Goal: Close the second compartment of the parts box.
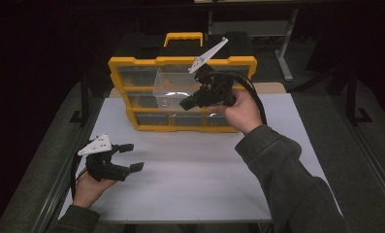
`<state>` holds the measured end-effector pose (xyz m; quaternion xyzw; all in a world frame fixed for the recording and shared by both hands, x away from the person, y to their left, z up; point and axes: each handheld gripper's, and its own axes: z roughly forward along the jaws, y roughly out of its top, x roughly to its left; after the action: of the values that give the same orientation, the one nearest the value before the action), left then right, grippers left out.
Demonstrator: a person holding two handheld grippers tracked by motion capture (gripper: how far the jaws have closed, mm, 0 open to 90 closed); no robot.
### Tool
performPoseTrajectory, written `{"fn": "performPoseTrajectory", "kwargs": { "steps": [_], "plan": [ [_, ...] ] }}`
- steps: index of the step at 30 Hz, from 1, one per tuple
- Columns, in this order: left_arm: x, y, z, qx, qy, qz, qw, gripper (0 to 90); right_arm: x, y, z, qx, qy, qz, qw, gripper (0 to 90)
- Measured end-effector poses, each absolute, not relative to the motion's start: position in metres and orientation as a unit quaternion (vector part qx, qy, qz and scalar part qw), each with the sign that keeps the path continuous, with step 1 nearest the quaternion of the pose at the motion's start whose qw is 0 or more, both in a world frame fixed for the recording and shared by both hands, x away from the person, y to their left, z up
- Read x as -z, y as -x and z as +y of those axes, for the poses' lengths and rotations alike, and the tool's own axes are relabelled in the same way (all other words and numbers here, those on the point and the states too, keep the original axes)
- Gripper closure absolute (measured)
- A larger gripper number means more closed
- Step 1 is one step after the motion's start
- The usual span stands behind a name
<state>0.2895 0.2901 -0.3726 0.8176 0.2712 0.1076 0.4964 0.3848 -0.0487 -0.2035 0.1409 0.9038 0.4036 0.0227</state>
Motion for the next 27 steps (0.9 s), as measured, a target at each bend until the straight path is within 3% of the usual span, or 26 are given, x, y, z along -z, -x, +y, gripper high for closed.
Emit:
{"fn": "performPoseTrajectory", "kwargs": {
  "steps": [27],
  "plan": [
    [0.373,-0.290,0.292,-0.110,-0.819,0.271,0.493,18.7,0.199,-0.405,-0.042,-0.395,-0.153,0.905,0.036,88.8]
  ]
}}
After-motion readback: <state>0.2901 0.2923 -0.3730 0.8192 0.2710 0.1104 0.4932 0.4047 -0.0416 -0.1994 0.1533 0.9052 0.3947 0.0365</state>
